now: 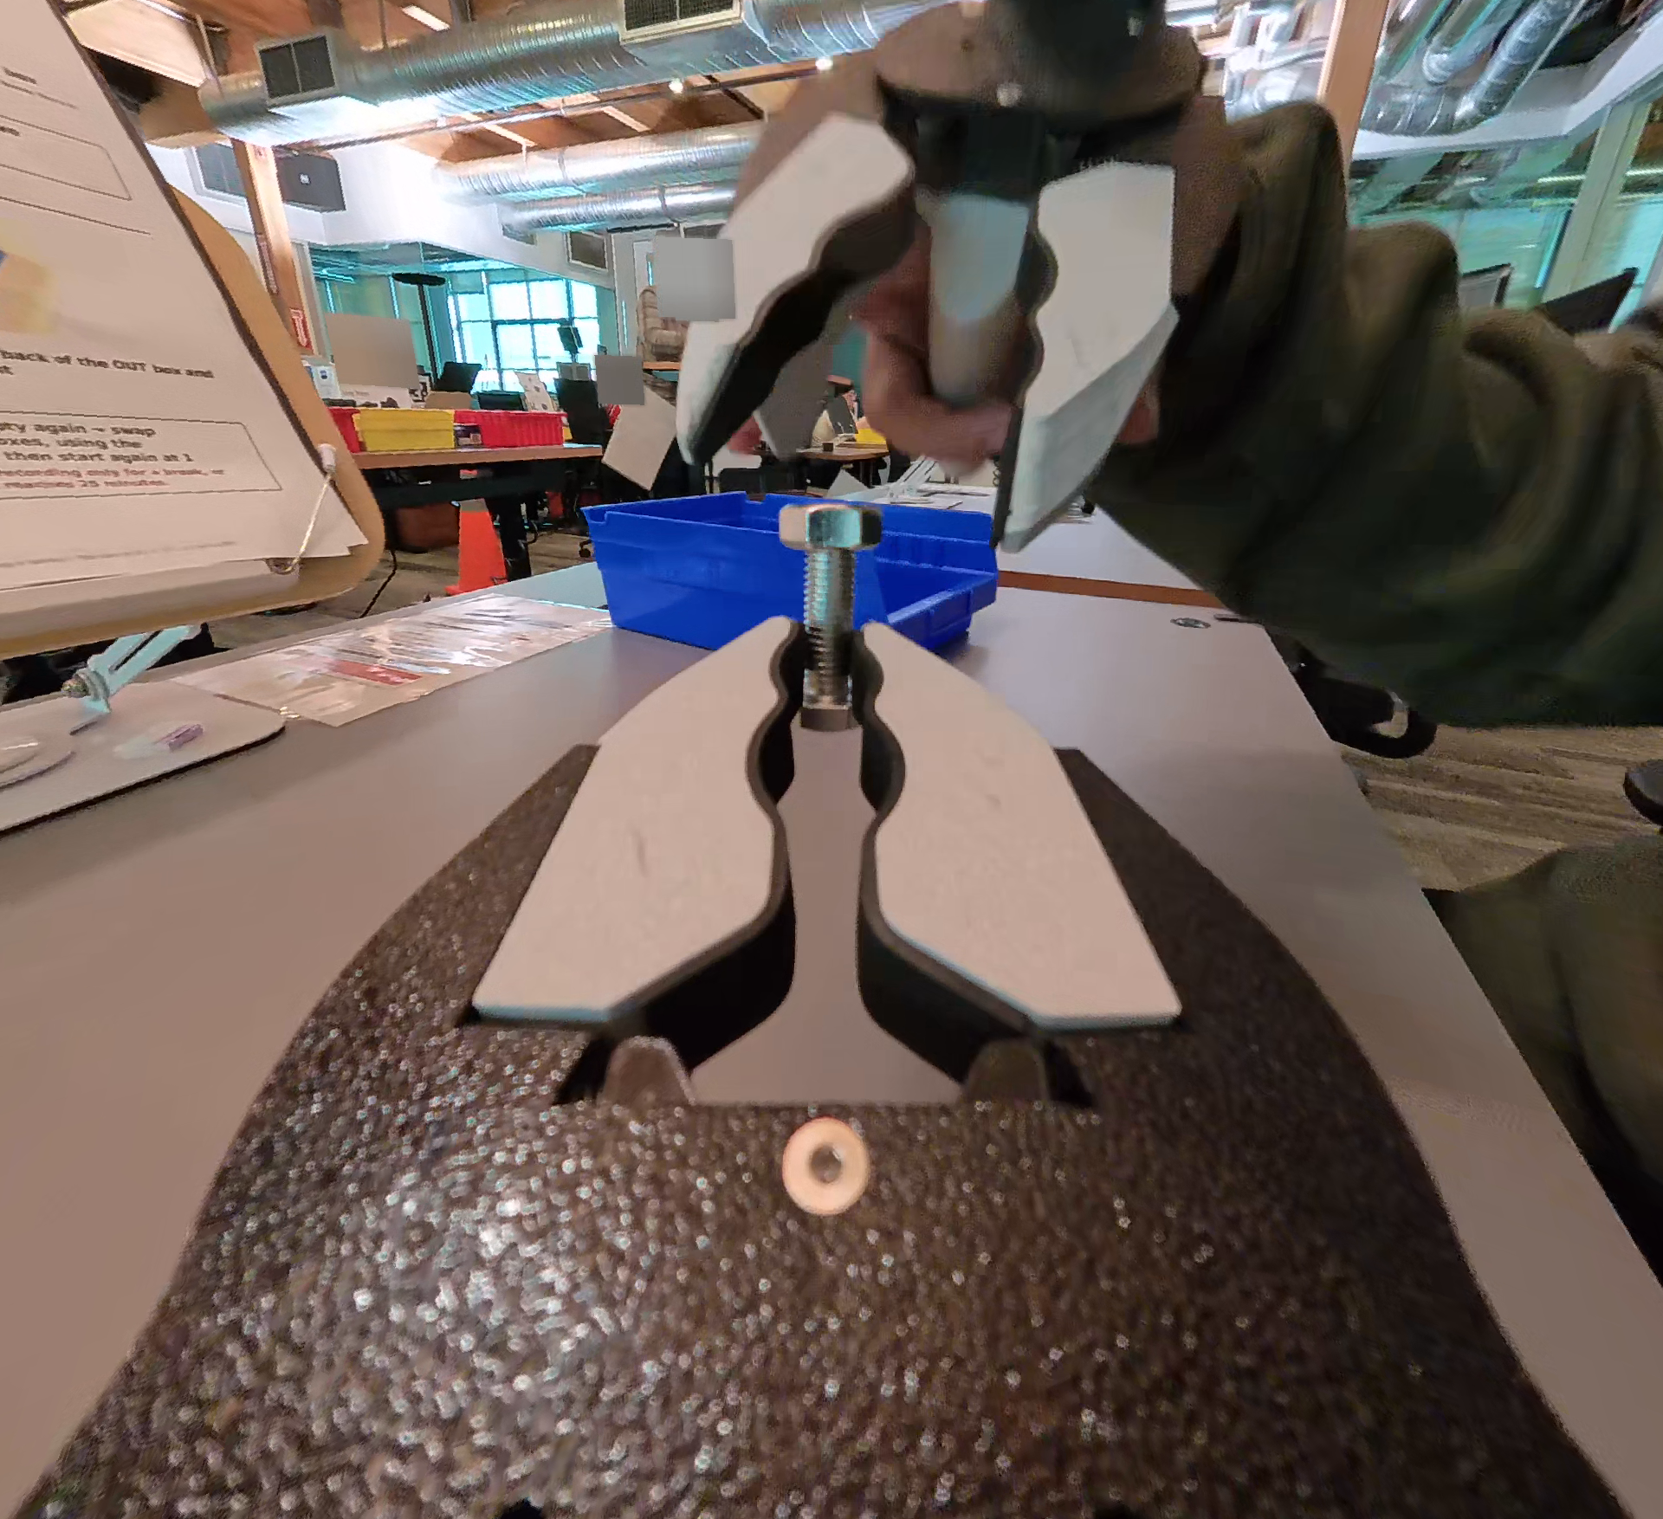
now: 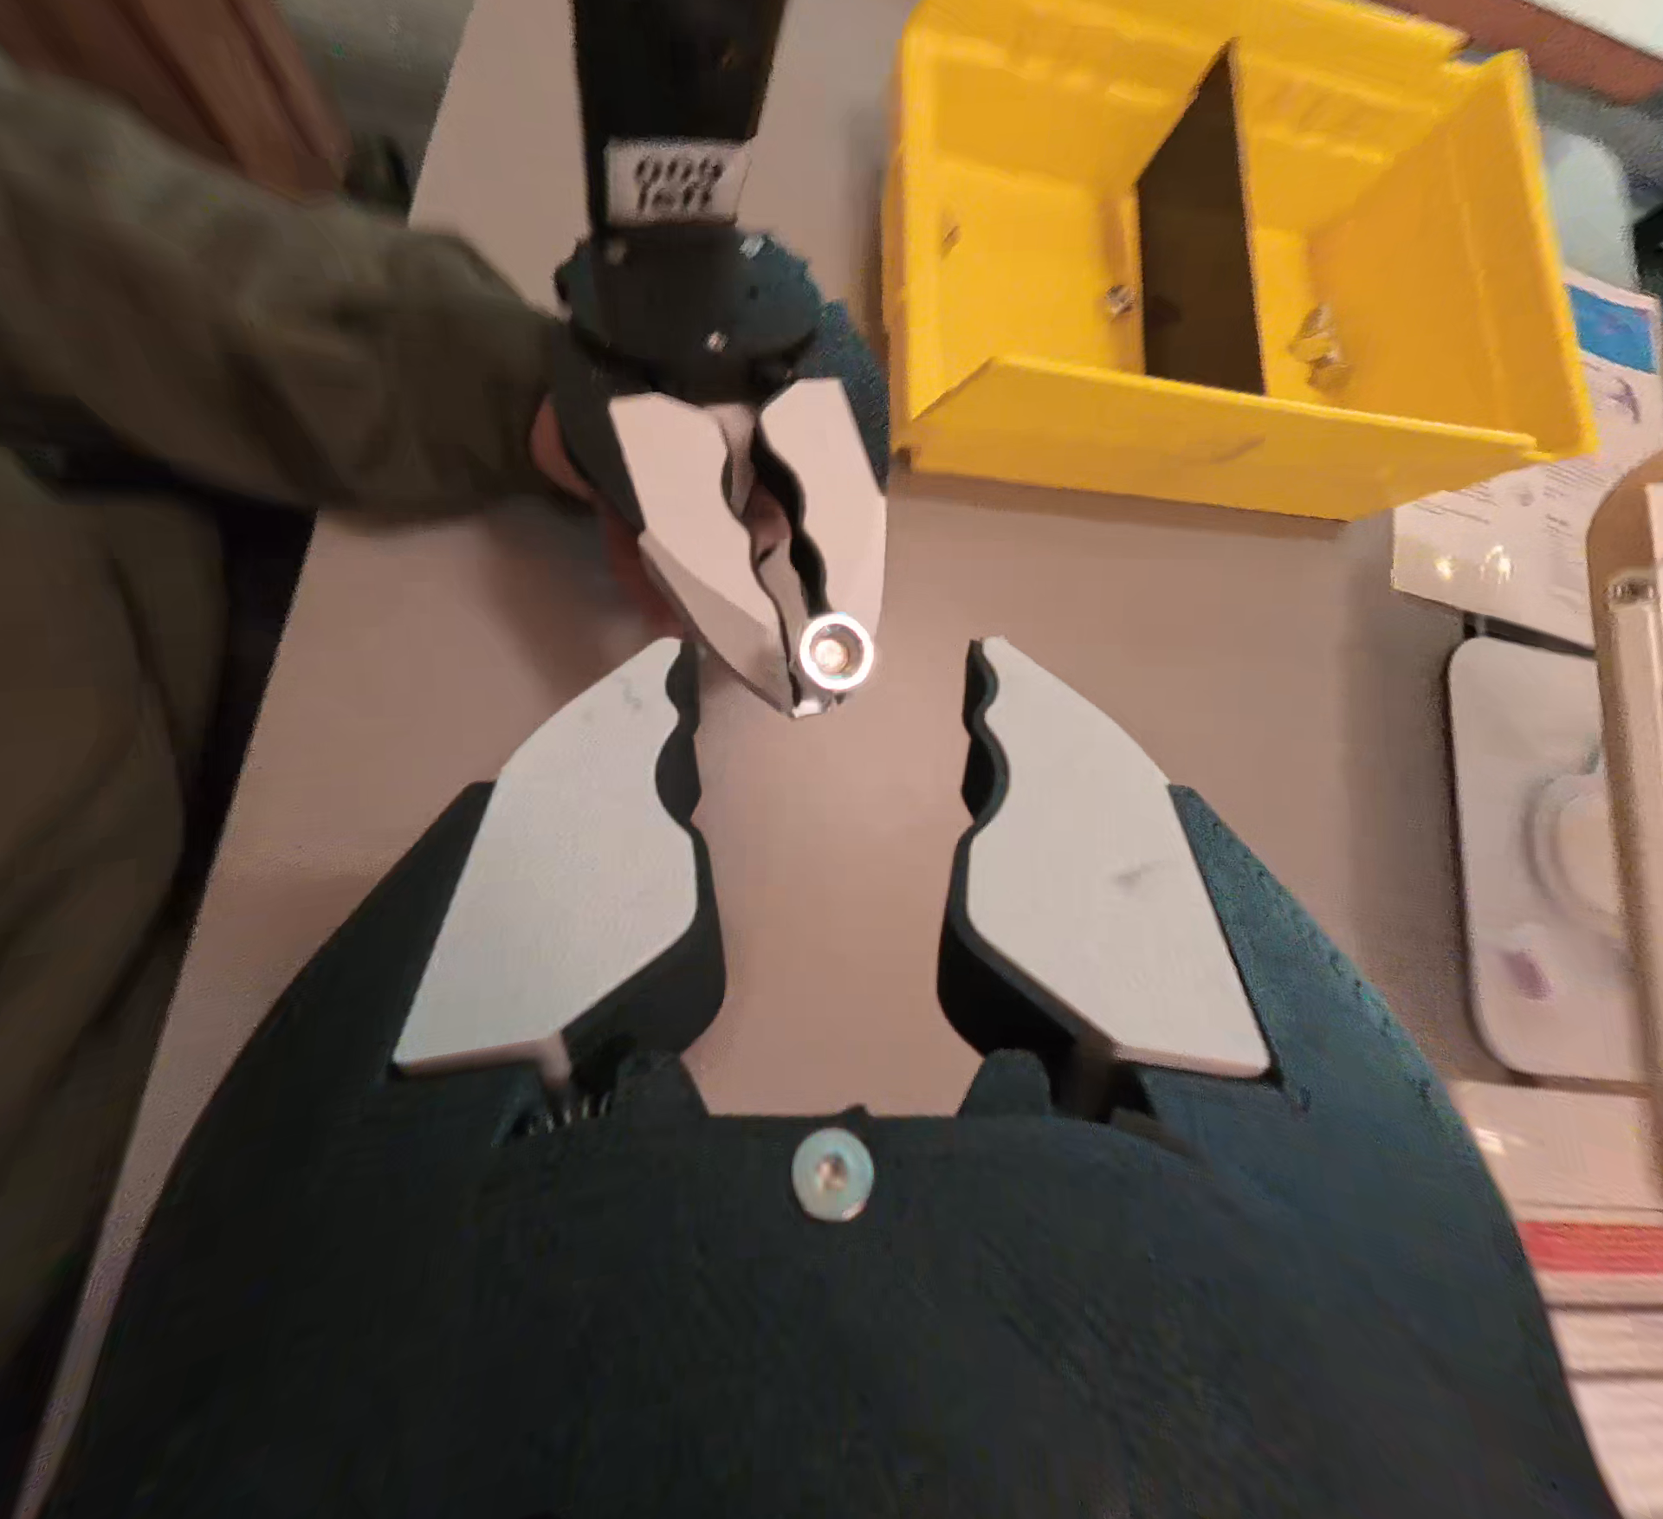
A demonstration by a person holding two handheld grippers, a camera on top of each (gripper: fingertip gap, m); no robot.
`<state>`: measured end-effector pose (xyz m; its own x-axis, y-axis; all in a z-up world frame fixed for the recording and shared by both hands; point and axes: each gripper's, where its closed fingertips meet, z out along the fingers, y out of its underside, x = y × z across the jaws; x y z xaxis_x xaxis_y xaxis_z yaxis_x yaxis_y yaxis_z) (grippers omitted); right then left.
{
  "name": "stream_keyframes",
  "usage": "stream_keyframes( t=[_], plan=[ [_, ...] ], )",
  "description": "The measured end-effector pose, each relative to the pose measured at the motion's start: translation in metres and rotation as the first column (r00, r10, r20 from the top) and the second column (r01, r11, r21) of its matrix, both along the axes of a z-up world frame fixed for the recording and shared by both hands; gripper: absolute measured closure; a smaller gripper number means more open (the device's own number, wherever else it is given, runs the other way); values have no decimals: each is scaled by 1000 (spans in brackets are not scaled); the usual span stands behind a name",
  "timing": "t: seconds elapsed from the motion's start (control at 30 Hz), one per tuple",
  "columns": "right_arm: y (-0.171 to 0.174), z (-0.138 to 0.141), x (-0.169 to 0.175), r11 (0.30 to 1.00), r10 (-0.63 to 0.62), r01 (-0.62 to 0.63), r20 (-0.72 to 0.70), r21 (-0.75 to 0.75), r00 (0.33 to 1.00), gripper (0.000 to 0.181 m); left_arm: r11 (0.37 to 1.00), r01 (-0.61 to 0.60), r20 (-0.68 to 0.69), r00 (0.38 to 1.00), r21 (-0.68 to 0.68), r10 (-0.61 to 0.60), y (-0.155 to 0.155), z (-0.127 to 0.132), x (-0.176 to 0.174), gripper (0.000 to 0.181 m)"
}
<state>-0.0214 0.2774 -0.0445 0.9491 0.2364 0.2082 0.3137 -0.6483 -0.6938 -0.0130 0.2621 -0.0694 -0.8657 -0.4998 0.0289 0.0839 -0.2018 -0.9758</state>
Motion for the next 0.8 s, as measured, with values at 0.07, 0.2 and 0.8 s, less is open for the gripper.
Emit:
stream_keyframes(
  t=[0.07, 0.2, 0.8],
  plan=[
    [4, 1, 3, 980, -98, 109, -76, 166, 992, 123, 1000, -9, -3, 1000, -4, 9, 1, 0, 1, 172],
    [7, 0, 6, 878, -242, 281, -147, 388, 959, 125, 1000, -9, -13, 1000, -2, 9, 1, -1, 2, 172],
    [9, -8, -1, 799, -258, 379, -303, 468, 917, 145, 1000, -15, -39, 999, 19, 16, -1, -4, 4, 172]
  ],
)
